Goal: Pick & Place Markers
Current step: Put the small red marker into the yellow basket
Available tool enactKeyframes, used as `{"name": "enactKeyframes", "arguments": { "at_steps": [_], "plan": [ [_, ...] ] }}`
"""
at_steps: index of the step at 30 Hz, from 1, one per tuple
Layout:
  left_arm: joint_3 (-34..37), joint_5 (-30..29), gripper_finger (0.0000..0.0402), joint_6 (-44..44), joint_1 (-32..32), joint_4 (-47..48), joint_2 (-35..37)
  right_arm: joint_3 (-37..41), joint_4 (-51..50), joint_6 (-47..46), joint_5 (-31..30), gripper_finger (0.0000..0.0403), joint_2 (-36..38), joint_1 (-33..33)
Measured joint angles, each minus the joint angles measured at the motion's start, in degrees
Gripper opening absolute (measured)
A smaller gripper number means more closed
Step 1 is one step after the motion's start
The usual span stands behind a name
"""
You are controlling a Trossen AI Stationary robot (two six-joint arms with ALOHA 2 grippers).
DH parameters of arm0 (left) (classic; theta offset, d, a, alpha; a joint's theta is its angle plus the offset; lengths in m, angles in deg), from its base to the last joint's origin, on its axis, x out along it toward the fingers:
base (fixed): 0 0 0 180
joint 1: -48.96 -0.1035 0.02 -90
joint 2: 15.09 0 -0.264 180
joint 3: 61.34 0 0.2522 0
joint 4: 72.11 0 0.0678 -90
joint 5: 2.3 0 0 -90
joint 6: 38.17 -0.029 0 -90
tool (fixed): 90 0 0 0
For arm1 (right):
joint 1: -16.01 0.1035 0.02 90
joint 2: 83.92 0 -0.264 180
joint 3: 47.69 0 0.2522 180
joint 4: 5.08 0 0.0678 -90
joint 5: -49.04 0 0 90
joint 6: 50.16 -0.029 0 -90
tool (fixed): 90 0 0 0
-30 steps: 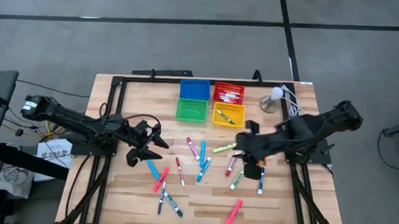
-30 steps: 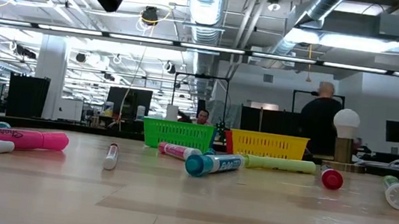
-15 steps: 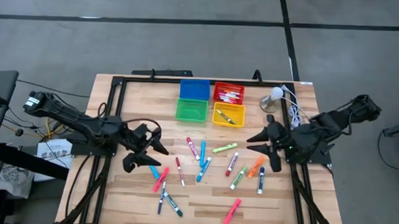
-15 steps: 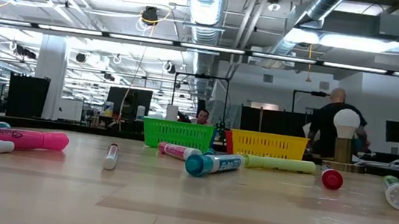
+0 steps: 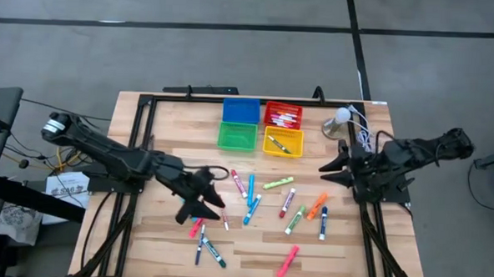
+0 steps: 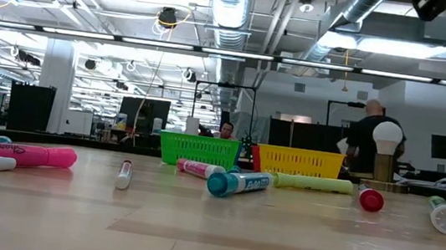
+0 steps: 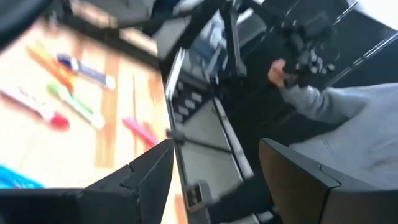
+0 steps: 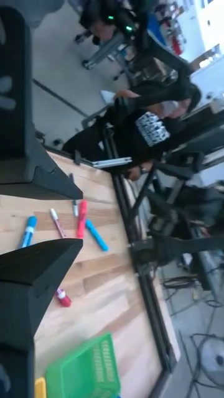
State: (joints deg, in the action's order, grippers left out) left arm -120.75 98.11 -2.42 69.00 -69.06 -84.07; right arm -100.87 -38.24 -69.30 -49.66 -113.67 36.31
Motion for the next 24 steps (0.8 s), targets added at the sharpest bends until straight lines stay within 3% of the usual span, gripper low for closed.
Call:
{"name": "enactKeyframes", "arguments": {
  "at_steps": [10, 16, 24],
  "plan": [
    [-5.5, 2.1, 0.0237, 13.2, 3.1, 7.4, -9.4, 0.4, 2.2, 5.9, 0.1, 0.0102, 10.5, -1.7],
    [-5.5, 1.8, 0.0237, 26.8, 5.1, 7.3, -13.4, 0.4, 1.9, 5.7, -2.7, 0.0102, 13.5, -1.7],
    [-5.4, 0.0, 0.0237, 27.6, 5.5, 6.8, -14.3, 0.4, 1.4, 5.7, -3.5, 0.0102, 13.7, -1.7]
  ]
}}
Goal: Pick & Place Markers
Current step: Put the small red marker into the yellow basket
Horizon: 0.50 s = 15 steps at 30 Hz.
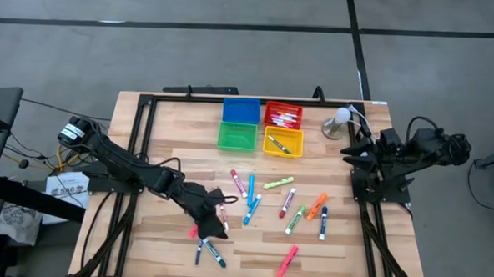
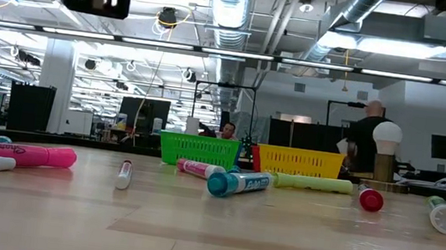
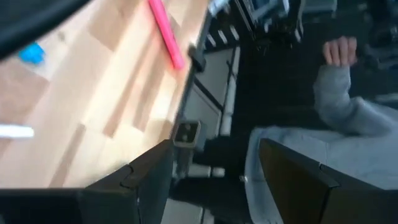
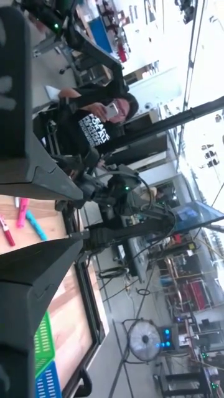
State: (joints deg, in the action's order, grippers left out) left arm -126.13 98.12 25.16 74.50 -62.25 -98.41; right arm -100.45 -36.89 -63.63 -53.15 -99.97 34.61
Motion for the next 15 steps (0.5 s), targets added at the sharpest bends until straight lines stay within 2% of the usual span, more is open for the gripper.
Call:
{"name": "enactKeyframes", "arguments": {
  "at_steps": [6, 10, 15],
  "plan": [
    [0.0, -10.8, 0.0237, 8.3, -1.1, -1.4, 0.2, 0.0, -2.1, -4.2, 0.1, 0.0102, 0.0, 0.0],
    [0.0, -14.1, 0.0237, 12.7, -1.2, -1.2, 0.2, 1.1, -3.6, -7.9, 0.2, 0.0102, -0.9, 0.0],
    [0.0, -18.4, 0.0237, 19.5, -1.1, 0.5, 0.2, 7.3, 1.7, -9.9, 0.2, 0.0102, -0.9, 0.0]
  ]
}}
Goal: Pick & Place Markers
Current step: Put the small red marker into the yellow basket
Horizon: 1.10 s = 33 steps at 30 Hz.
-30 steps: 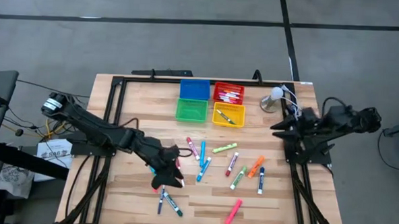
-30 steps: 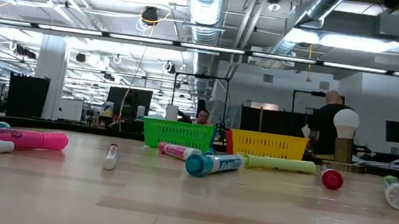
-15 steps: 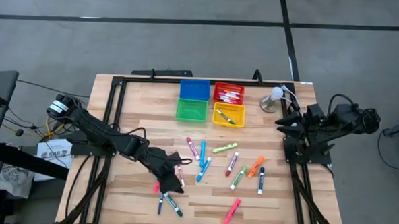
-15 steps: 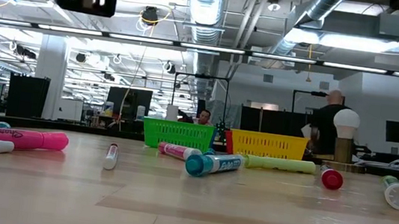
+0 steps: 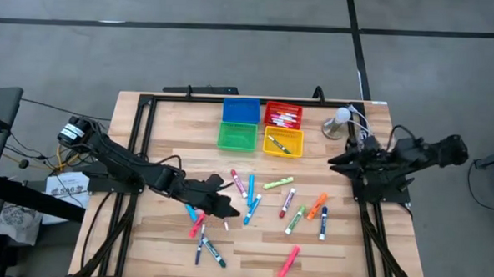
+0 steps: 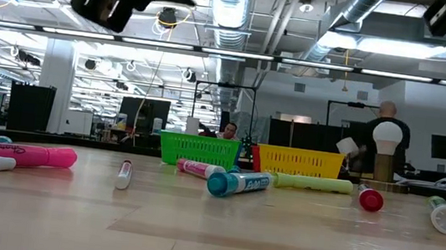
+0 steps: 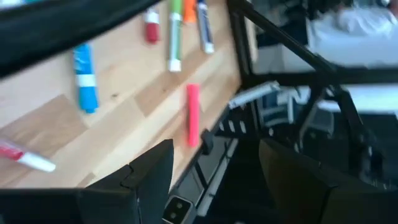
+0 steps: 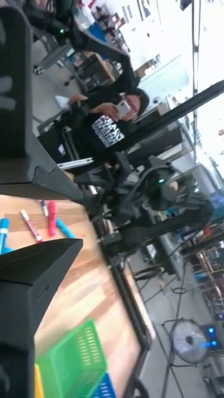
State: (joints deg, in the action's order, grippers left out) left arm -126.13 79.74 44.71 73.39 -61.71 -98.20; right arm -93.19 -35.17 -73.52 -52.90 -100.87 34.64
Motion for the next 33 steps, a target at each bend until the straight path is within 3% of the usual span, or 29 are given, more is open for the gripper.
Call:
{"name": "enactKeyframes", "arguments": {
  "at_steps": [6, 12, 19, 33],
  "plan": [
    [0.0, -3.6, 0.0237, 7.7, -0.2, 4.5, -0.7, 6.3, 6.2, -1.1, 1.4, 0.0102, 0.0, 0.1],
    [0.0, -6.3, 0.0237, 13.0, -1.6, 4.6, -6.7, 9.7, 13.9, 1.9, 1.5, 0.0102, 0.1, -0.2],
    [0.0, -7.6, 0.0237, 19.8, -2.4, 4.1, -10.7, 9.7, 14.2, 2.4, 1.5, 0.0102, 0.1, -1.9],
    [0.0, -5.9, 0.0237, 26.1, -1.5, 8.3, -10.7, 9.7, 13.4, 2.4, 1.5, 0.0102, 0.1, -3.0]
  ]
}}
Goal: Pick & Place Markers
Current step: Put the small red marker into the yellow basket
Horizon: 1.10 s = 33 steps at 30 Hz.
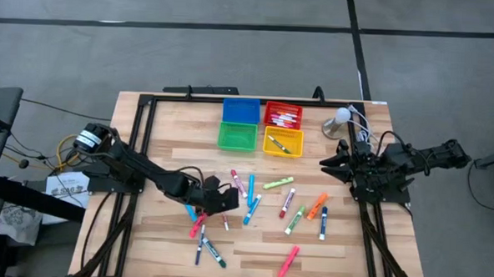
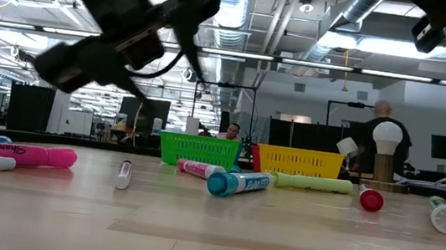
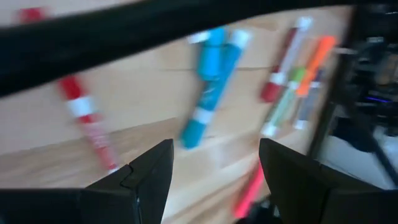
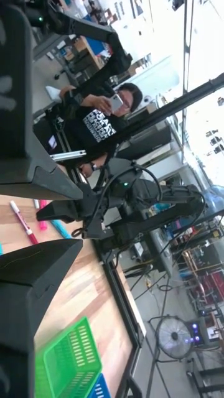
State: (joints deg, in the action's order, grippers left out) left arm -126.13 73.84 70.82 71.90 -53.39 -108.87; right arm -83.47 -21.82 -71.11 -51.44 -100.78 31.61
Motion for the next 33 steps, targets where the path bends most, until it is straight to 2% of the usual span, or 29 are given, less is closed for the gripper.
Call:
{"name": "enactKeyframes", "arguments": {
  "at_steps": [4, 27, 33],
  "plan": [
    [0.0, 2.1, 0.0237, 4.8, 0.8, 7.1, 0.0, 0.0, 0.0, 0.8, 0.0, 0.0102, 0.0, 0.0],
    [-0.9, 4.3, 0.0237, 5.4, -2.0, 11.2, -0.9, -0.1, -1.8, 2.7, 0.0, 0.0102, 0.0, 0.0],
    [-1.4, 5.7, 0.0237, 5.9, -2.1, 10.6, -3.9, -0.1, -1.7, 3.4, 0.0, 0.0102, 0.0, 0.0]
  ]
}}
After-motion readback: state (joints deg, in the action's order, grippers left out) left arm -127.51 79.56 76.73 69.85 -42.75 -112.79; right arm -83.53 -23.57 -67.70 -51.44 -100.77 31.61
